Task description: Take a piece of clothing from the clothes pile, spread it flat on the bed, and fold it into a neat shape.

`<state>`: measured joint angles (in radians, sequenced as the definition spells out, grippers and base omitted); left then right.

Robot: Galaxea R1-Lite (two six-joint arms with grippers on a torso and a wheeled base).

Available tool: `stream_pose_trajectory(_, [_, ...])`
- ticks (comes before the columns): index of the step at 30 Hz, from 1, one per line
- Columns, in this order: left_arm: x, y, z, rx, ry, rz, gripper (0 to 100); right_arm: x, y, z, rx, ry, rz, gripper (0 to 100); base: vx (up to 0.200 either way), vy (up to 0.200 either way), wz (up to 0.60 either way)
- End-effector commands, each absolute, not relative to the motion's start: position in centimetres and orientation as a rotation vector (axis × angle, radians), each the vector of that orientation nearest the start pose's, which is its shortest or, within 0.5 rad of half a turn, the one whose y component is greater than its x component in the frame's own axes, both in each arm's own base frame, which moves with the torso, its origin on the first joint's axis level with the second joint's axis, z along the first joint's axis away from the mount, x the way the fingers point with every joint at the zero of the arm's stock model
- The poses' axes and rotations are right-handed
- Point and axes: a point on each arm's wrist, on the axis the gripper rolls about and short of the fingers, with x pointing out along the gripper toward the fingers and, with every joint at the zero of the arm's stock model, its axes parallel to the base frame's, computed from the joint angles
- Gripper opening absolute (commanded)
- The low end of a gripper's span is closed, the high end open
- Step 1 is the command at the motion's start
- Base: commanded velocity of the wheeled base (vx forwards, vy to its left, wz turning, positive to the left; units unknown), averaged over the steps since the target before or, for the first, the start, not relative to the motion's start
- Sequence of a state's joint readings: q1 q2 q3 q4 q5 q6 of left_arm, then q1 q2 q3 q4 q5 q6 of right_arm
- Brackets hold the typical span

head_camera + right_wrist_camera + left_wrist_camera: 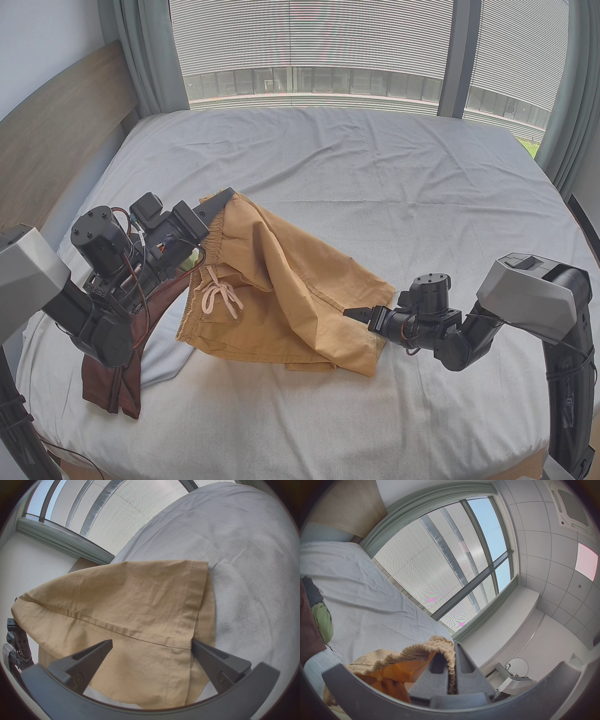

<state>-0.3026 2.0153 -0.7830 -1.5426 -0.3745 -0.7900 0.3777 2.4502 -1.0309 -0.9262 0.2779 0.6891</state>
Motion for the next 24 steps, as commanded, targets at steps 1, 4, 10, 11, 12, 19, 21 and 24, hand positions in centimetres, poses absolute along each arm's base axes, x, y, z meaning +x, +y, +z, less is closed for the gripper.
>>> stream_pose_trajectory(1, [33.6, -11.3, 16.3, -0.743, -0.036, -0.760, 0, 39.0, 16.8, -2.1, 0.646, 0.704, 0.455, 100, 0.000, 0.000, 0.00])
stream_pose_trajectory(4, [33.6, -11.3, 16.2, -0.743, -0.035, -0.760, 0, 39.2, 16.9, -1.6, 0.680, 0.670, 0.466, 100, 0.000, 0.000, 0.00])
stream_pose_trajectory(10, [33.6, -11.3, 16.2, -0.743, -0.034, -0.758, 0, 39.2, 16.9, -0.9, 0.723, 0.626, 0.485, 100, 0.000, 0.000, 0.00])
stream_pose_trajectory(11, [33.6, -11.3, 16.2, -0.743, -0.033, -0.759, 0, 39.2, 16.9, -0.9, 0.731, 0.629, 0.486, 100, 0.000, 0.000, 0.00])
stream_pose_trajectory(12, [33.7, -11.4, 16.1, -0.741, -0.034, -0.759, 0, 39.2, 17.0, -0.8, 0.733, 0.630, 0.494, 100, 0.000, 0.000, 0.00])
stream_pose_trajectory(19, [33.6, -11.4, 16.3, -0.743, -0.037, -0.762, 0, 39.7, 17.2, -2.5, 0.731, 0.651, 0.485, 100, 0.000, 0.000, 0.00])
stream_pose_trajectory(21, [33.6, -11.4, 16.3, -0.743, -0.037, -0.762, 0, 39.9, 17.3, -2.9, 0.731, 0.652, 0.485, 100, 0.000, 0.000, 0.00])
stream_pose_trajectory(24, [33.6, -11.3, 16.3, -0.742, -0.038, -0.761, 0, 40.2, 17.4, -3.4, 0.731, 0.652, 0.485, 100, 0.000, 0.000, 0.00])
